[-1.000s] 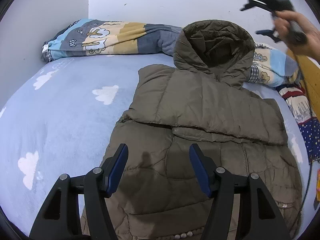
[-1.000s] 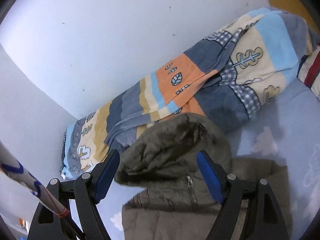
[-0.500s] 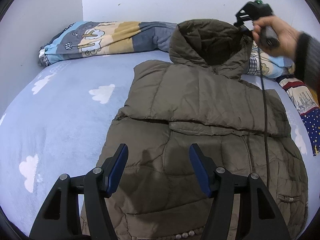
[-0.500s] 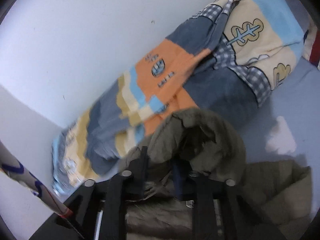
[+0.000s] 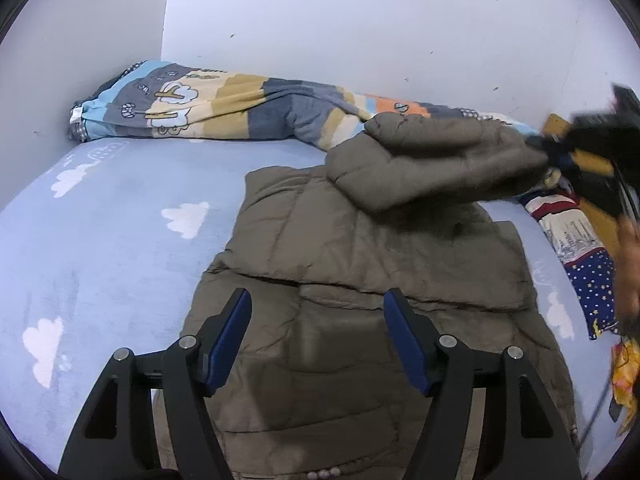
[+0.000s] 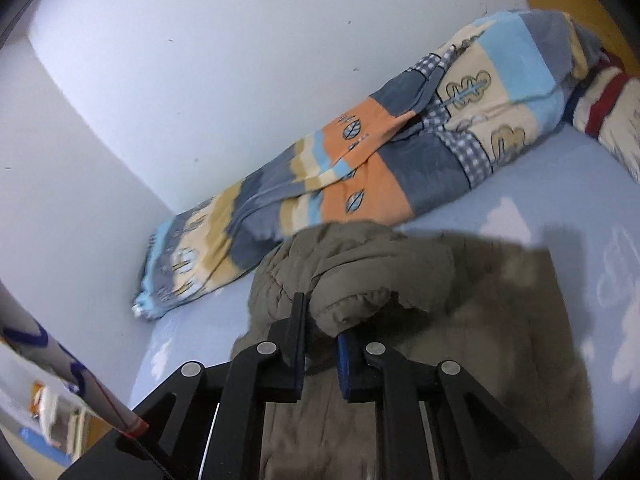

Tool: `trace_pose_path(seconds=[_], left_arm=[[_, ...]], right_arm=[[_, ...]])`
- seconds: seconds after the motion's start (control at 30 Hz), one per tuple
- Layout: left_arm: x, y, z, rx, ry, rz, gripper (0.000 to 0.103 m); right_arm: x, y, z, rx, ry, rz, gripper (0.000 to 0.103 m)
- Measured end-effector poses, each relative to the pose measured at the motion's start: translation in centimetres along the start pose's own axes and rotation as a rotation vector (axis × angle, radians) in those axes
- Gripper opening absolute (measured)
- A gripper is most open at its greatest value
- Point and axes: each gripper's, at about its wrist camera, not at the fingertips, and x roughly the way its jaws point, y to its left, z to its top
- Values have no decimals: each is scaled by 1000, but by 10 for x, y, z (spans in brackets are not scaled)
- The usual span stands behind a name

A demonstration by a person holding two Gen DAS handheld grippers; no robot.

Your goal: Fold large clothes

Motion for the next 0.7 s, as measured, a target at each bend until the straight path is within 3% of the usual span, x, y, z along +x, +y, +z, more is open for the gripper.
trace_pose_path(seconds=[0.17, 0.3, 0.5, 0.7], left_arm=[[1, -2, 3, -22, -15, -14, 68], [7, -2, -1, -31, 16, -18, 68], [13, -6, -2, 2, 22, 0, 68], [19, -6, -4, 18, 41, 3, 68]], right_arm=[[-26, -6, -58, 36, 13, 40, 14], [2, -26, -96, 14, 56, -56, 13], [77, -81, -118, 110, 173, -134, 13], [92, -80, -113, 44, 187, -163, 13]])
